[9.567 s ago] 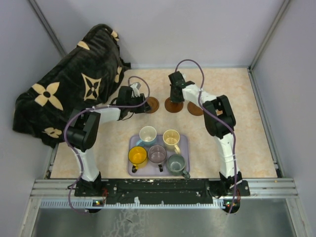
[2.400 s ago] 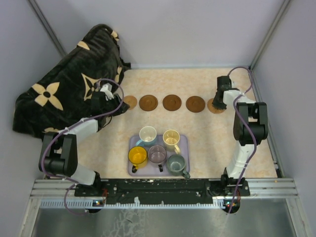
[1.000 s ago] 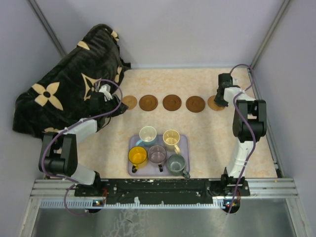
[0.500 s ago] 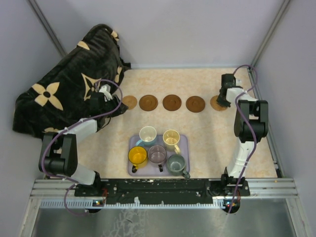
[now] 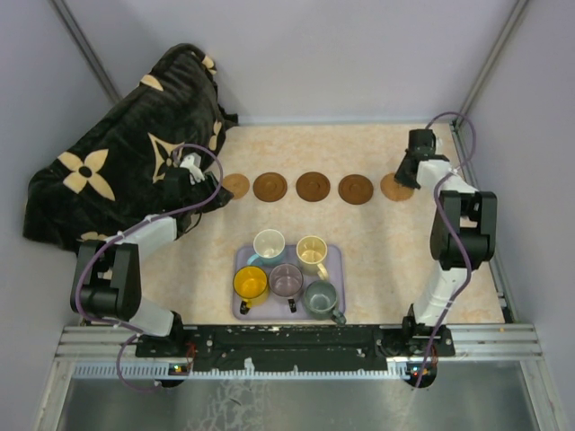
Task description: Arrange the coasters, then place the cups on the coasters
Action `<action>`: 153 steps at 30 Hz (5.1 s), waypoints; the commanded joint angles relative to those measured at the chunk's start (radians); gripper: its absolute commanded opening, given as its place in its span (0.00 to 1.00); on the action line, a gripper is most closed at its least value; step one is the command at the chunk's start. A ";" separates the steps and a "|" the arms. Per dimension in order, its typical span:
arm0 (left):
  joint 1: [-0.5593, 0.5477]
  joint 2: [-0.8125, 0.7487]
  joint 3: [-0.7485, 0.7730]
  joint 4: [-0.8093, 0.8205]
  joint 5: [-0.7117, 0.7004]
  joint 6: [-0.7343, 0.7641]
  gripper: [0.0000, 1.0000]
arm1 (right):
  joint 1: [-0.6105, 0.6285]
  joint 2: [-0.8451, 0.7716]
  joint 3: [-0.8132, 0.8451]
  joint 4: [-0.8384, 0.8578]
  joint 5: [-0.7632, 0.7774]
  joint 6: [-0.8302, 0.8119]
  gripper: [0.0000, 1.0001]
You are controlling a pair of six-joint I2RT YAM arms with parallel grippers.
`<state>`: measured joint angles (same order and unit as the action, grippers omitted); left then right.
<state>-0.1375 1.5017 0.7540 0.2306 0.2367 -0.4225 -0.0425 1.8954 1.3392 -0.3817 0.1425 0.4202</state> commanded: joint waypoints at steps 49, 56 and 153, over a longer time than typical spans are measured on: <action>-0.065 -0.779 -0.137 -0.554 -0.268 -0.009 1.00 | 0.277 -0.963 -0.422 -0.145 0.238 -0.008 0.99; -0.086 -0.872 -0.156 -0.643 -0.240 -0.058 1.00 | 0.462 -1.039 -0.440 -0.279 0.224 0.047 0.98; -0.418 -0.977 -0.254 -0.603 -0.506 -0.153 1.00 | 0.722 -0.753 -0.401 0.050 0.674 -0.162 0.00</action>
<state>-0.5503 0.5190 0.4755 -0.4000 -0.2485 -0.5972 0.8028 1.2083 0.9405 -0.5583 0.7513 0.3977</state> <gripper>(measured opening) 0.997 0.166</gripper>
